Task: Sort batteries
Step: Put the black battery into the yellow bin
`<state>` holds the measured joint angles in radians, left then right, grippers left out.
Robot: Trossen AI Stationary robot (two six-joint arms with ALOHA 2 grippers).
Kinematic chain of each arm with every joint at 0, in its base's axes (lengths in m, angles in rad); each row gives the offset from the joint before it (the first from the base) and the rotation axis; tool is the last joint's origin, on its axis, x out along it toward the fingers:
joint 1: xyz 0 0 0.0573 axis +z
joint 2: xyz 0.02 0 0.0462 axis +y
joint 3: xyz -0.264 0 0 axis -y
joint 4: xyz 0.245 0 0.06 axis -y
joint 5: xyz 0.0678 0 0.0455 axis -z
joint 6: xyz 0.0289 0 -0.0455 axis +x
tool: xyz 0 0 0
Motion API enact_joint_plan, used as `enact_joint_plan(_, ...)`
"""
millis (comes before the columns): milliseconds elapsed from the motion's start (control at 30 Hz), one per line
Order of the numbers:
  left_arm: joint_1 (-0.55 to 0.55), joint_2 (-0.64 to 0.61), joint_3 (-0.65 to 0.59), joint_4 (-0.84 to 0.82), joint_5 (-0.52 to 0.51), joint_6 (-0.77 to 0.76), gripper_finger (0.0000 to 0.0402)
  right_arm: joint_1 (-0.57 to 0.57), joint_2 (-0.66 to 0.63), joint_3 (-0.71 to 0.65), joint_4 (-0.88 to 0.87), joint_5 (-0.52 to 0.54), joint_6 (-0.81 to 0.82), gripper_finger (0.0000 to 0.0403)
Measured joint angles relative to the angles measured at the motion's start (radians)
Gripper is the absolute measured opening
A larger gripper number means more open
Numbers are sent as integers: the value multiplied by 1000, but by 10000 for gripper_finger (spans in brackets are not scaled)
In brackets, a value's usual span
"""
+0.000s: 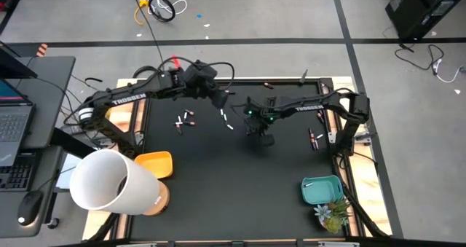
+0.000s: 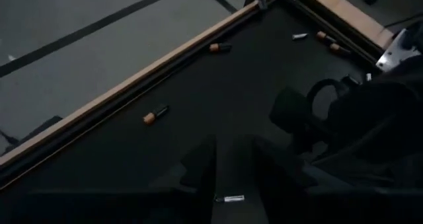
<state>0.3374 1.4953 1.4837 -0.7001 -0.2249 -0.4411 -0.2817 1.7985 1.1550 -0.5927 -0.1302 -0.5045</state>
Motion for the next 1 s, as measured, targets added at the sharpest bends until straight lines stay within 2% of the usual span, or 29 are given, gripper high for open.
enact_joint_plan(433, -5, -46, 0, -3, -9, 9, 111, -15, 0, -109, 247, -20, 7, 160)
enact_joint_plan(767, -34, -64, 1, -1, 1, 1, 111, -22, 103, -119, 274, -35, 36, 155)
enact_joint_plan(867, -37, -64, 1, -3, 3, -8, 111, -24, 105, -120, 279, -22, 46, 125)
enact_joint_plan(1000, -37, -64, 1, -2, 33, -5, 107, -29, 105, -119, 280, -5, 68, 36)
